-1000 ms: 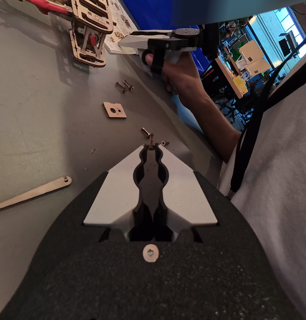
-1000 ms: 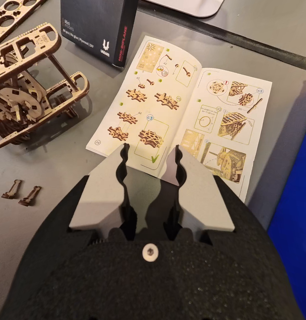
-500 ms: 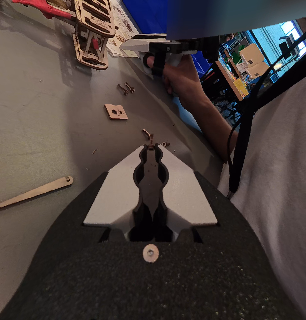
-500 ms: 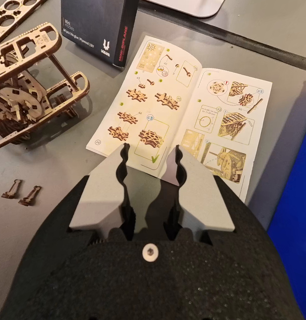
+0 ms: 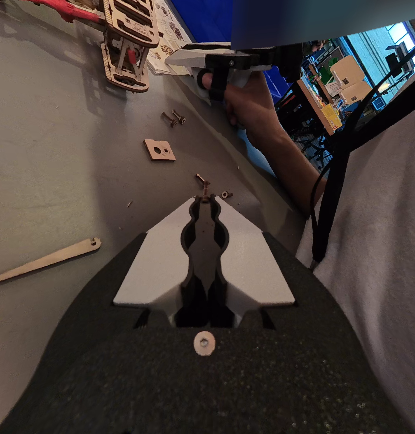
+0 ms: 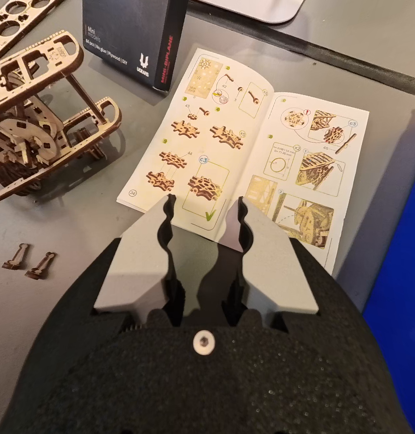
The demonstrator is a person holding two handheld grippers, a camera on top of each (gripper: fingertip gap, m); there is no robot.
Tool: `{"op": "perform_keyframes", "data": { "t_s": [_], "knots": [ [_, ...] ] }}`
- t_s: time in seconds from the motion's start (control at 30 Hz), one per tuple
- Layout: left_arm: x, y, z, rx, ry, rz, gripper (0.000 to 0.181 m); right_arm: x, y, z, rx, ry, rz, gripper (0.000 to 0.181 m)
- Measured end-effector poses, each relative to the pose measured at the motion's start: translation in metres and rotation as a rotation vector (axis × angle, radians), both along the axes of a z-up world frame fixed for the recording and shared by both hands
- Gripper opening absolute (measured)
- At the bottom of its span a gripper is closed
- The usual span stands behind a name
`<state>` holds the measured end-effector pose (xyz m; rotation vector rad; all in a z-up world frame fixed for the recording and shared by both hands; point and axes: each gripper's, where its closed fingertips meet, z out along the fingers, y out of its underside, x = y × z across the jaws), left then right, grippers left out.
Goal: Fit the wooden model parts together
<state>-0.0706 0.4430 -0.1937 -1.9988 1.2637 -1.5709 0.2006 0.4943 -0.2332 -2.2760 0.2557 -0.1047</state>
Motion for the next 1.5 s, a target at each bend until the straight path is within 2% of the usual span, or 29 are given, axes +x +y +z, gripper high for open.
{"op": "perform_keyframes", "data": {
  "t_s": [0.73,1.0,1.23,1.5],
  "knots": [
    [0.000,0.000,0.000,0.008,-0.001,-0.001,0.007,0.000,0.000,0.000,0.000,0.000,0.000,0.054],
    [-0.001,-0.009,0.012,0.027,-0.077,-0.054,0.006,0.000,0.000,0.000,-0.001,-0.001,0.000,0.054],
    [-0.005,-0.005,0.025,0.049,-0.155,-0.024,0.006,0.000,-0.001,0.000,-0.001,-0.001,0.000,0.054],
    [-0.006,-0.007,0.027,0.051,-0.171,-0.035,0.005,0.000,0.000,0.000,0.000,0.003,0.005,0.054]
  ]
}}
